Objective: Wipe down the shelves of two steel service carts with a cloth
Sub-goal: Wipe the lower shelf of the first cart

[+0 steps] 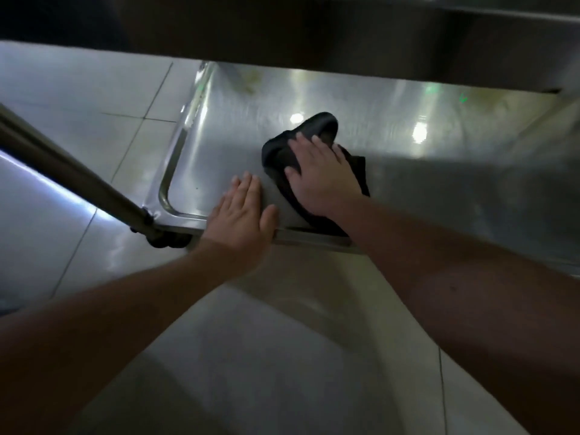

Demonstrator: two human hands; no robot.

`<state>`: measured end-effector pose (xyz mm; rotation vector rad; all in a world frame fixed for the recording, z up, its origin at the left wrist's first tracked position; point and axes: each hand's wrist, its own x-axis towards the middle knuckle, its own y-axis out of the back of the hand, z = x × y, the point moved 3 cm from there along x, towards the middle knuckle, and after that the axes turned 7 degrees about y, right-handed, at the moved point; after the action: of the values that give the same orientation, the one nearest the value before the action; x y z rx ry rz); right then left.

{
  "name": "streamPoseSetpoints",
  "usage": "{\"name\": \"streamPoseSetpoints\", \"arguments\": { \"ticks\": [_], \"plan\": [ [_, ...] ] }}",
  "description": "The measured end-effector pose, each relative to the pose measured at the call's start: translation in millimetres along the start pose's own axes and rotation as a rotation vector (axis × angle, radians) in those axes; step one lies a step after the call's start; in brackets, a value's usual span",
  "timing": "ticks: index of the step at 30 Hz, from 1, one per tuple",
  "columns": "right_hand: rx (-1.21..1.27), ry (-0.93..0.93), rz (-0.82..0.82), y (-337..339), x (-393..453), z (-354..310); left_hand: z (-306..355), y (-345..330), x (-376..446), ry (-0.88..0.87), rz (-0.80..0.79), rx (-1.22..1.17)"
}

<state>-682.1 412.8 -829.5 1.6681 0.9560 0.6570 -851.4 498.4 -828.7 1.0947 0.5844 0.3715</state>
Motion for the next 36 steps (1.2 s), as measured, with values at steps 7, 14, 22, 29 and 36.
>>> {"name": "streamPoseSetpoints", "arguments": {
  "ticks": [7,14,22,29,36],
  "plan": [
    [-0.040,0.417,-0.172,22.6,-81.2,54.8,-11.8,24.4,-30.1,-0.152,0.108,-0.188],
    [0.017,0.077,-0.063,30.9,-96.4,92.8,-102.8,32.4,-62.3,0.213,0.213,-0.340],
    [0.044,-0.306,0.063,4.8,-50.0,43.6,-181.0,56.3,-45.5,0.443,0.140,-0.696],
    [0.000,0.054,-0.009,-19.5,4.4,-86.5,-155.5,40.4,-33.0,0.442,0.228,-0.702],
    [0.023,0.449,-0.162,-19.1,31.1,-97.9,-159.5,64.5,-34.0,0.248,0.354,-0.894]
  ]
}}
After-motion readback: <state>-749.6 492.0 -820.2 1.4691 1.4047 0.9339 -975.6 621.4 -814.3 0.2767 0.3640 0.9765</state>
